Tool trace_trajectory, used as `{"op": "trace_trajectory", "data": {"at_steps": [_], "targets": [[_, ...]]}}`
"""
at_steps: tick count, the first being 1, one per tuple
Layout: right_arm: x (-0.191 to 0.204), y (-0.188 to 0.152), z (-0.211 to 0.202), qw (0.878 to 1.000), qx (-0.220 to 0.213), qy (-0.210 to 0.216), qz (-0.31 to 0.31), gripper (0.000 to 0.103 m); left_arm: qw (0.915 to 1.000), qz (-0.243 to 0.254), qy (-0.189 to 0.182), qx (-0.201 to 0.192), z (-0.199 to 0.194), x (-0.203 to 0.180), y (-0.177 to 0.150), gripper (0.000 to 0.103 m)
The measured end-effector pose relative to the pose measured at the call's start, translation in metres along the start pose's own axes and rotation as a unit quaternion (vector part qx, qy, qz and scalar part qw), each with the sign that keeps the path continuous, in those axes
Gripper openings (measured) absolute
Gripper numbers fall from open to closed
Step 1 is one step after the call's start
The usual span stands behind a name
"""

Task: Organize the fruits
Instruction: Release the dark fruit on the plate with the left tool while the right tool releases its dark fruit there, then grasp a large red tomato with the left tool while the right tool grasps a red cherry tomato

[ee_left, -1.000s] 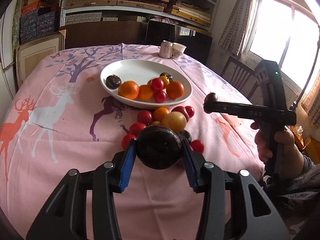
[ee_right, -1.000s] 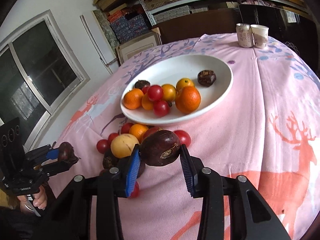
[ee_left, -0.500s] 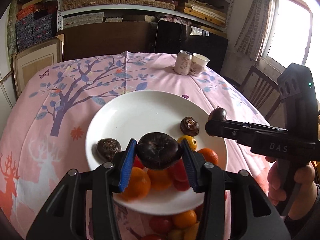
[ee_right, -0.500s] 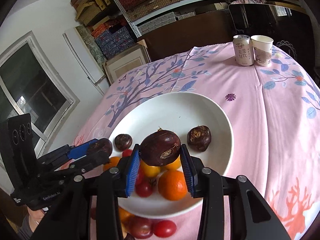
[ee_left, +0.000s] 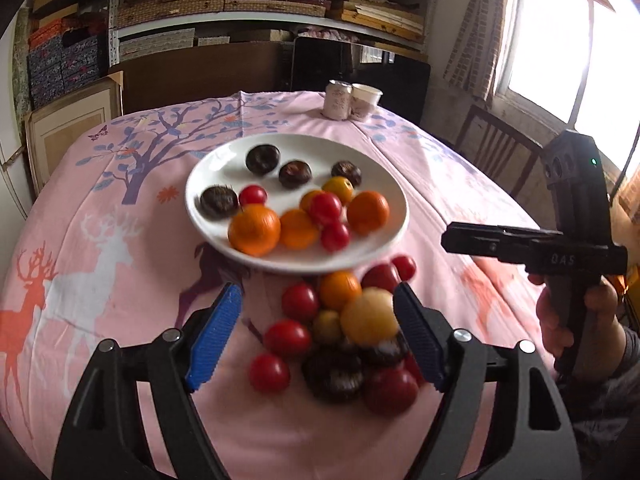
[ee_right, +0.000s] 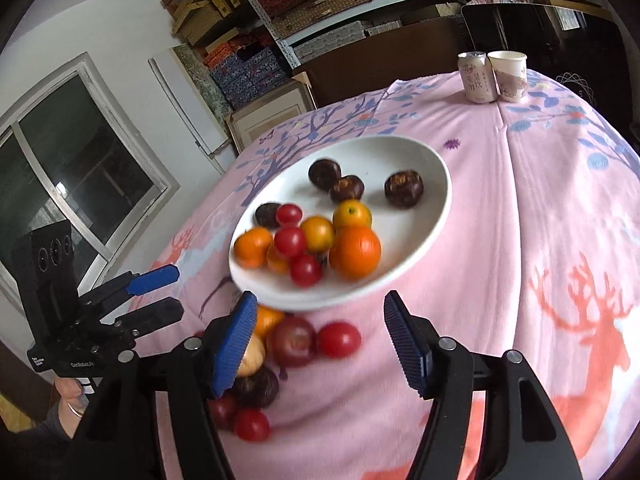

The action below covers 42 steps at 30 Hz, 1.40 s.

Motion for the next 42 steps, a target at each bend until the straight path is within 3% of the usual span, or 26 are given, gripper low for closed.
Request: {"op": "trace_trajectory", "data": {"at_steps": [4, 7, 9, 12, 14, 17, 19, 22, 25, 30, 34, 35, 37, 38, 42], "targets": [[-0.002, -0.037, -0.004, 1.0, -0.002, 0.001, 0.004, 0.066, 0.9988, 0.041, 0.02, 0.017, 0.001, -0.03, -0.046, 0.074], [-0.001, -0.043, -0.008, 1.0, -0.013, -0.003, 0.0, 0.066, 0.9975, 0.056, 0.028, 0.032, 0.012, -0.044, -0.061, 0.055], [-0.001, -0.045, -0.006, 1.0, -0.014, -0.013, -0.003, 0.066, 0.9974, 0.053, 0.029, 0.04, 0.021, -0.048, -0.064, 0.05], [0.0, -0.045, -0.008, 0.999, -0.024, -0.018, -0.011, 0.066, 0.9979, 0.045, 0.024, 0.041, 0.03, -0.052, -0.062, 0.049], [0.001, -0.047, -0.009, 0.999, -0.026, -0.017, -0.016, 0.066, 0.9974, 0.052, 0.034, 0.036, 0.032, -0.057, -0.061, 0.049], [0.004, -0.047, -0.009, 0.999, -0.027, -0.017, -0.023, 0.066, 0.9961, 0.069, 0.046, 0.032, 0.039, -0.067, -0.06, 0.057], [0.006, -0.048, -0.009, 0.999, -0.026, -0.019, -0.03, 0.066, 0.995, 0.076, 0.058, 0.03, 0.039, -0.07, -0.06, 0.054], [0.011, -0.049, -0.007, 0.999, -0.022, -0.021, -0.045, 0.066, 0.9981, 0.046, 0.032, 0.023, 0.031, -0.06, -0.06, 0.038], [0.021, -0.052, -0.003, 0.997, -0.01, -0.019, -0.077, 0.066, 0.9997, 0.015, 0.01, 0.017, 0.016, -0.047, -0.064, 0.037], [0.057, -0.065, 0.016, 0.984, 0.03, -0.053, -0.169, 0.066, 0.9998, -0.006, 0.018, 0.0, -0.008, -0.03, -0.071, 0.037], [0.075, -0.065, 0.029, 0.981, 0.049, -0.039, -0.184, 0.064, 0.9996, -0.017, 0.021, -0.003, -0.013, -0.022, -0.073, 0.038], [0.078, -0.064, 0.033, 0.98, 0.055, -0.047, -0.186, 0.061, 0.9996, -0.019, 0.02, -0.001, -0.013, -0.021, -0.074, 0.038], [0.081, -0.066, 0.046, 0.976, 0.079, -0.069, -0.191, 0.042, 0.9996, -0.023, 0.019, 0.002, -0.012, -0.02, -0.075, 0.038], [0.082, -0.069, 0.048, 0.974, 0.083, -0.076, -0.196, 0.028, 0.9996, -0.023, 0.019, 0.001, -0.011, -0.02, -0.076, 0.038], [0.077, -0.068, 0.038, 0.98, 0.062, -0.057, -0.18, 0.028, 0.9995, -0.028, 0.016, 0.0, -0.012, -0.018, -0.077, 0.038]]}}
Point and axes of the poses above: each gripper's, at about its wrist camera, not at the fingertips, and z roughly the way its jaws point, x to its left, y to its top, the point moved 4 cm from there along z, roughly the way its jaws point, and after that the axes turned 12 degrees about x, right-handed, at the moved point
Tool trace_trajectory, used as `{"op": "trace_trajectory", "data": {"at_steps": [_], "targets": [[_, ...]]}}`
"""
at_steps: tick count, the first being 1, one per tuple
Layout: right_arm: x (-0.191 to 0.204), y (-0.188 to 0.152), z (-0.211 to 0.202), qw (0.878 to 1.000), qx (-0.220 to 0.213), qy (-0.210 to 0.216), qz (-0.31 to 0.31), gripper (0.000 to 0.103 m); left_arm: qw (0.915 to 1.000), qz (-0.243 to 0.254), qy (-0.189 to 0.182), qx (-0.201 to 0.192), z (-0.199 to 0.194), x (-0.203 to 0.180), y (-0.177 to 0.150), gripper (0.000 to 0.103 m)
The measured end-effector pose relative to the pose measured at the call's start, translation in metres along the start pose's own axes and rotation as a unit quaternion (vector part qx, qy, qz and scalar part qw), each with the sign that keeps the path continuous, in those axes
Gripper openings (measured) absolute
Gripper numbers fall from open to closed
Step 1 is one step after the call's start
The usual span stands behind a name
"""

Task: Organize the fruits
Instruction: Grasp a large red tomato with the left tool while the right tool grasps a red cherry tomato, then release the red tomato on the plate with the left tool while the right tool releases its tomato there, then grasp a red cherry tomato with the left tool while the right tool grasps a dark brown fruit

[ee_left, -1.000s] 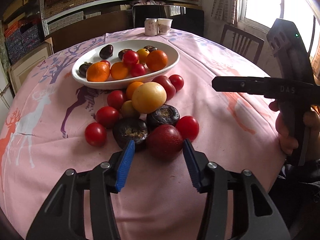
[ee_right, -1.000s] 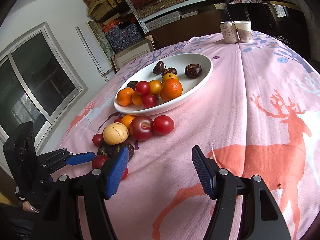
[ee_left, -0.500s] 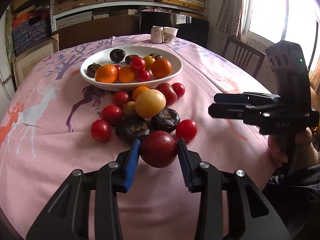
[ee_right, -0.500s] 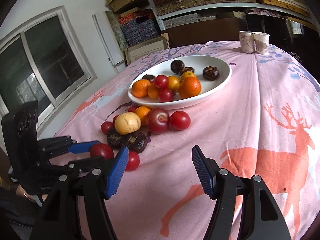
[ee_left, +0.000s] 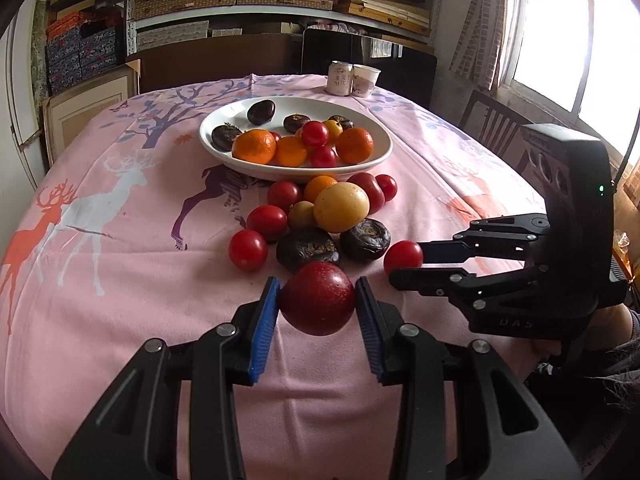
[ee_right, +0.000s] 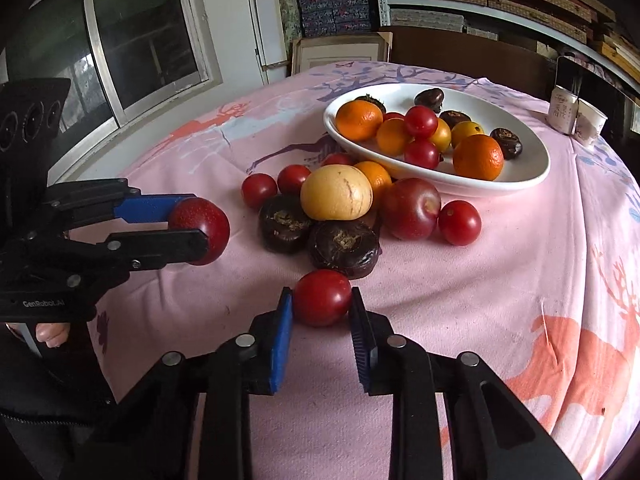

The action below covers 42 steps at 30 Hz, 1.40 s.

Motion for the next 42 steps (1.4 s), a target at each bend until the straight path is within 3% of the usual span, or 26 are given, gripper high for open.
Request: {"op": "trace_trajectory", "data": {"at_steps": [7, 14, 19, 23, 24, 25, 26, 28, 35, 42], "targets": [[-0.032, 0.009, -0.034, 0.993, -0.055, 0.08, 0.069, 0.028, 0.9998, 0.002, -0.014, -0.016, -0.007, 0.002, 0.027, 0.038], [-0.081, 0.075, -0.063, 0.988, -0.094, 0.041, 0.118, 0.029, 0.9991, 0.005, -0.015, -0.04, 0.003, 0.018, 0.114, 0.038], [-0.12, 0.12, -0.04, 0.983, -0.086, 0.012, 0.159, 0.029, 0.9995, -0.015, -0.014, -0.025, 0.04, 0.036, 0.178, 0.038], [-0.143, 0.137, -0.017, 0.978, -0.083, -0.003, 0.191, 0.031, 0.9995, -0.025, -0.014, -0.01, 0.07, 0.043, 0.205, 0.039], [-0.146, 0.139, -0.014, 0.977, -0.083, 0.002, 0.195, 0.043, 0.9994, -0.028, -0.018, -0.007, 0.074, 0.045, 0.209, 0.042], [-0.147, 0.139, -0.015, 0.976, -0.086, 0.011, 0.199, 0.05, 0.9991, -0.035, -0.022, -0.007, 0.077, 0.047, 0.21, 0.054], [-0.147, 0.137, -0.018, 0.975, -0.095, 0.015, 0.2, 0.057, 0.9987, -0.045, -0.023, -0.012, 0.075, 0.05, 0.209, 0.06], [-0.141, 0.131, -0.025, 0.976, -0.106, 0.01, 0.189, 0.061, 0.9977, -0.055, -0.025, -0.031, 0.066, 0.053, 0.203, 0.076], [-0.121, 0.078, -0.04, 0.976, -0.111, 0.041, 0.183, 0.061, 0.9997, -0.007, -0.004, -0.025, 0.031, 0.037, 0.139, 0.077], [-0.073, 0.022, -0.029, 0.988, -0.066, 0.045, 0.132, 0.061, 0.999, 0.028, 0.034, 0.01, 0.019, 0.033, 0.053, 0.077]]}}
Point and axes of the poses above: each gripper's, at about its wrist camera, not at the fingertips, and z roughly the way its jaws point, x to its left, y to its top, the point moved 4 cm from there along z, roughly the way its jaws point, and after that the axes turned 12 degrees about x, right-handed, at the moved point
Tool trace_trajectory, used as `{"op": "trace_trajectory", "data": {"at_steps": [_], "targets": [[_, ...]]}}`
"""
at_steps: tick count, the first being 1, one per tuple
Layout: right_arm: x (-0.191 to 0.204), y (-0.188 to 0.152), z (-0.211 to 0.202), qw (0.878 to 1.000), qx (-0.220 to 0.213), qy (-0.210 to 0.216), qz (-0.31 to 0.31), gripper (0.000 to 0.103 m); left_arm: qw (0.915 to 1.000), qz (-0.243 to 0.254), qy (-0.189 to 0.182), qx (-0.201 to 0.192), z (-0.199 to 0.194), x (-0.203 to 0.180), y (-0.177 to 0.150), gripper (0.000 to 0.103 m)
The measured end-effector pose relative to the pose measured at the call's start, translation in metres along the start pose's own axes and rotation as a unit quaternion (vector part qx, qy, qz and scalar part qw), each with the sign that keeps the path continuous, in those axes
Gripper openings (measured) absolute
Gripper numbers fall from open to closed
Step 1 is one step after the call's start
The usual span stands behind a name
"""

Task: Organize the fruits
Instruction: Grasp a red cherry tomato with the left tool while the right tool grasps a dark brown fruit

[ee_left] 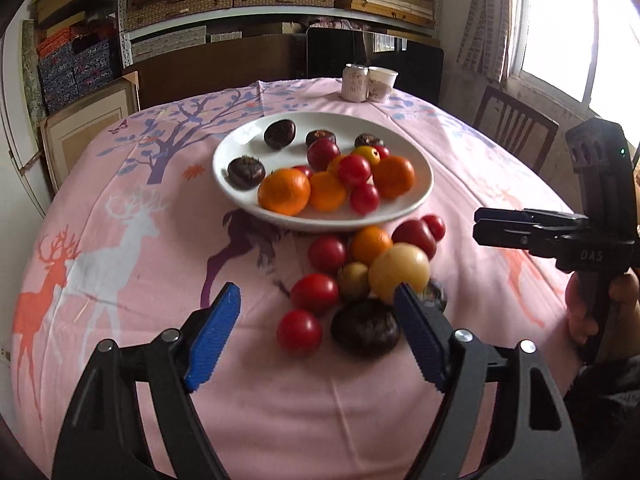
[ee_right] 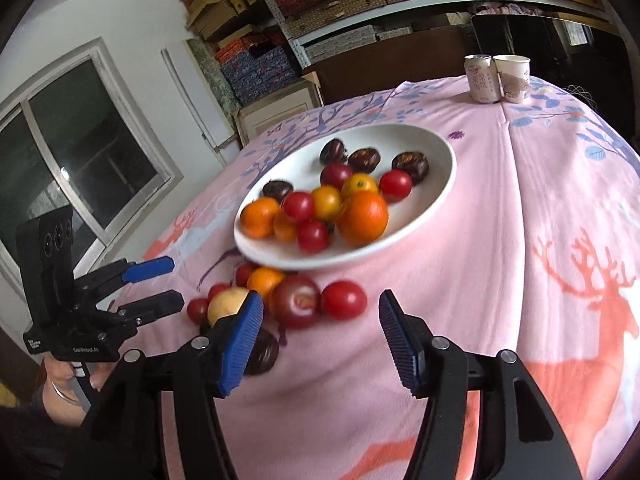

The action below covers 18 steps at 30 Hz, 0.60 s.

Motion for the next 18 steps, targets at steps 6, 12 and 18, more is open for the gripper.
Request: {"op": "trace_trajectory", "data": {"at_steps": [6, 12, 18], "targets": [[0.051, -0.019, 0.014, 0.995, 0.039, -0.022, -0.094, 0.061, 0.9993, -0.02, 0.006, 0.03, 0.013, 0.016, -0.024, 0.067], [0.06, -0.022, 0.03, 0.992, 0.052, -0.039, -0.106, 0.061, 0.9977, -0.044, 0.0, 0.053, 0.032, 0.03, -0.013, 0.062], [0.056, -0.024, 0.03, 0.993, 0.053, -0.029, -0.098, 0.061, 0.9972, -0.013, -0.008, 0.073, 0.047, 0.017, -0.006, 0.049]]}}
Point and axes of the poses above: each gripper's, at about its wrist camera, not at the fingertips, and z roughly the way its jaws point, x to its left, y to its top, the point moved 4 cm from there along z, roughly the way its jaws point, and after that the axes turned 12 degrees about x, right-handed, at the moved point
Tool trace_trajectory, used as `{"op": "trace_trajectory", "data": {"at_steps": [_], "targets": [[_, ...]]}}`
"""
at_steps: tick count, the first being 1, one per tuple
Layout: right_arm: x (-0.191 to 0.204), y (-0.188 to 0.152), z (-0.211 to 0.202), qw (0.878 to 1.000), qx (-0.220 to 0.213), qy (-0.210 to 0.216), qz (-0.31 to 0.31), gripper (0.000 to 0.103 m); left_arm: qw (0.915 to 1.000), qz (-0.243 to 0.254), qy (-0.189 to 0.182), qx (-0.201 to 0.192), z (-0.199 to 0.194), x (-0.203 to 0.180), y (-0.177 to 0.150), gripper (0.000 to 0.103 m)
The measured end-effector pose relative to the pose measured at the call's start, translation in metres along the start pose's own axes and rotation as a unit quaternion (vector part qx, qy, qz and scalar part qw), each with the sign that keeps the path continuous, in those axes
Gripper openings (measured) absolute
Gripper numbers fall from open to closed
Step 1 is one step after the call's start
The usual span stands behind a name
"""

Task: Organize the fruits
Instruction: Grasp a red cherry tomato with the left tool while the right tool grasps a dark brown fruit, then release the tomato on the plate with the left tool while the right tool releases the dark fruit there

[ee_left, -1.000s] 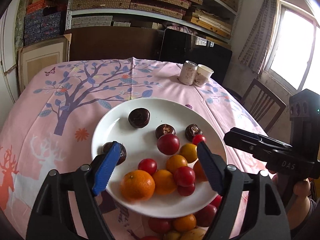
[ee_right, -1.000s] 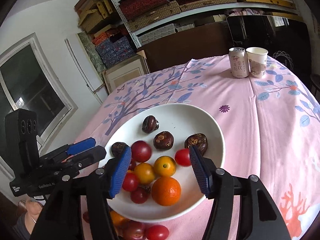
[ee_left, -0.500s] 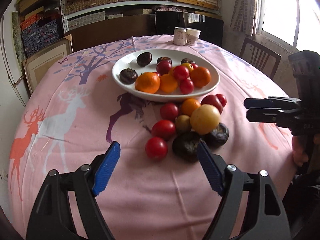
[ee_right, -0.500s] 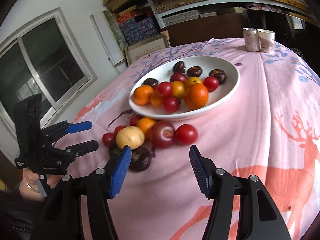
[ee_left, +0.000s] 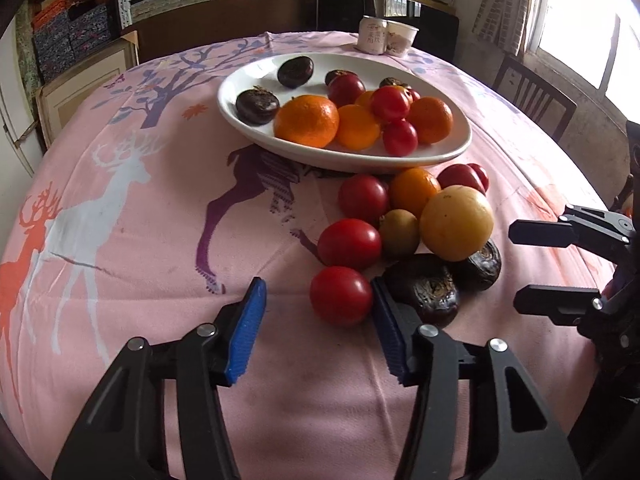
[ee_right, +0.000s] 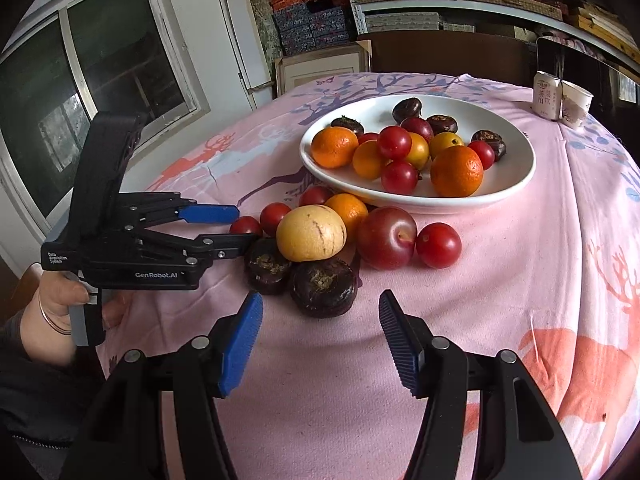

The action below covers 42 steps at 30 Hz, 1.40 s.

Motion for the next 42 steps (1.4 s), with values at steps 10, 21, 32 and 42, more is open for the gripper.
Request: {"op": "trace_trajectory", "data": {"at_steps": [10, 21, 32, 42], "targets": [[0.007, 0.009, 0.01, 0.999, 0.016, -0.022, -0.018, 0.061, 0.9954, -0.047, -0.051, -0.066, -0.024, 0.015, -0.004, 0.029], [0.002, 0.012, 0.016, 0.999, 0.025, -0.024, 0.001, 0.042, 0.9944, -0.056, -0.05, -0.075, -0.028, 0.015, -0.003, 0.029], [-0.056, 0.035, -0.06, 0.994, -0.067, 0.018, 0.086, 0.042, 0.9932, -0.055, -0.054, -0.087, -0.039, 0.008, 0.036, 0.029], [-0.099, 0.129, -0.019, 0.99, -0.062, -0.003, 0.13, 0.043, 0.994, -0.033, -0.035, -0.098, -0.028, -0.006, 0.147, 0.031]]}}
Point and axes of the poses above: each gripper's, at about its wrist camera, not at the fingertips, and z roughly the way its jaws point, x to its left, y to its top, the point moved 4 cm from there along z, roughly the way its jaws point, and after that the axes turned 12 degrees about x, right-handed, at the moved point
